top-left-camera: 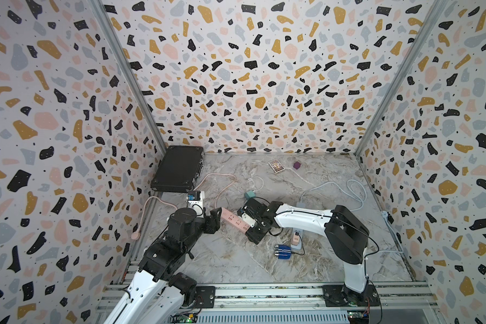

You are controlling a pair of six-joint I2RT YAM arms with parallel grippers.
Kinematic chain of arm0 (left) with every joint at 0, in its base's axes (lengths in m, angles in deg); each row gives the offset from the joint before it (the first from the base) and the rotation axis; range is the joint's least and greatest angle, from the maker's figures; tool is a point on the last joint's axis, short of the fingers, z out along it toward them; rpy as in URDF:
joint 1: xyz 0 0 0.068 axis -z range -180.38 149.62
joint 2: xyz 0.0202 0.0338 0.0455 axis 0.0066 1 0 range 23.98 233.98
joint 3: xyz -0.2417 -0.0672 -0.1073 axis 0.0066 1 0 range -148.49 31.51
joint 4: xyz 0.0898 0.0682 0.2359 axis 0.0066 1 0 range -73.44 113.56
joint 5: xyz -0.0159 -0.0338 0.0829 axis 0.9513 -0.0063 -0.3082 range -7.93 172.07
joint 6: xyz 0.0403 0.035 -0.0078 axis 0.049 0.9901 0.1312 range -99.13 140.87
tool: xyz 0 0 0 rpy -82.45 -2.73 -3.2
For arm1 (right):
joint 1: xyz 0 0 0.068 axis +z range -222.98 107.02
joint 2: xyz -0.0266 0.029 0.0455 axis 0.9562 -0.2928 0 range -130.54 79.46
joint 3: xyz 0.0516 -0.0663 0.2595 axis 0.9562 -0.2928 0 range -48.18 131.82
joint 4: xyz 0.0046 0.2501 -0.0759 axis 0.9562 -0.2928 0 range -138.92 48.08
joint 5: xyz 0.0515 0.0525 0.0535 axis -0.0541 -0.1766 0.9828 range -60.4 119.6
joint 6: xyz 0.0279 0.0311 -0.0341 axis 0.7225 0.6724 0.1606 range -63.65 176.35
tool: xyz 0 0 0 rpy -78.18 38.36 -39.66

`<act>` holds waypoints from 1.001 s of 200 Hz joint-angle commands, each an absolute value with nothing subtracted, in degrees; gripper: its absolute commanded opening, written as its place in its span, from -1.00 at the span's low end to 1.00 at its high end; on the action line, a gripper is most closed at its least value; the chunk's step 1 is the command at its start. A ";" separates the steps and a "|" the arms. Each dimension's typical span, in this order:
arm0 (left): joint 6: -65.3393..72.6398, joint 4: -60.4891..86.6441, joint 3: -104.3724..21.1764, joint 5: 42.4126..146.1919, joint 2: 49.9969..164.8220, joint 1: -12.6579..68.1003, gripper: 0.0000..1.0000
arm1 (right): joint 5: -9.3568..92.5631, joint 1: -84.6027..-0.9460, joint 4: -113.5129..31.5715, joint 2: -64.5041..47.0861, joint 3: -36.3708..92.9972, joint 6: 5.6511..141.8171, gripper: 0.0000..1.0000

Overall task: Unplug the electric shaver
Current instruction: Move the socket to the center of the board.

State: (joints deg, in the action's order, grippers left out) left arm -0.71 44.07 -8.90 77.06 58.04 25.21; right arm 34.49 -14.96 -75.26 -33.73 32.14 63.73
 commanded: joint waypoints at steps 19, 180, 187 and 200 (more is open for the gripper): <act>0.39 43.85 -10.14 77.50 57.46 24.61 0.36 | 33.19 -14.53 -78.75 -34.84 35.74 62.42 0.24; 0.75 47.83 -12.00 73.34 54.65 23.91 0.40 | 36.03 -9.51 -85.05 -53.41 68.45 65.10 -0.27; 0.74 47.84 -12.05 73.34 54.65 23.89 0.40 | 35.51 -9.58 -85.57 -54.27 69.85 64.75 -0.27; 0.79 47.84 -12.09 73.33 54.90 23.94 0.40 | 34.50 -9.72 -86.77 -55.70 72.53 64.20 -0.27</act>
State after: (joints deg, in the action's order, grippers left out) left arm -0.23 48.53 -9.86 74.02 55.03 24.09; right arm 36.22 -9.34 -84.71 -55.22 67.02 64.99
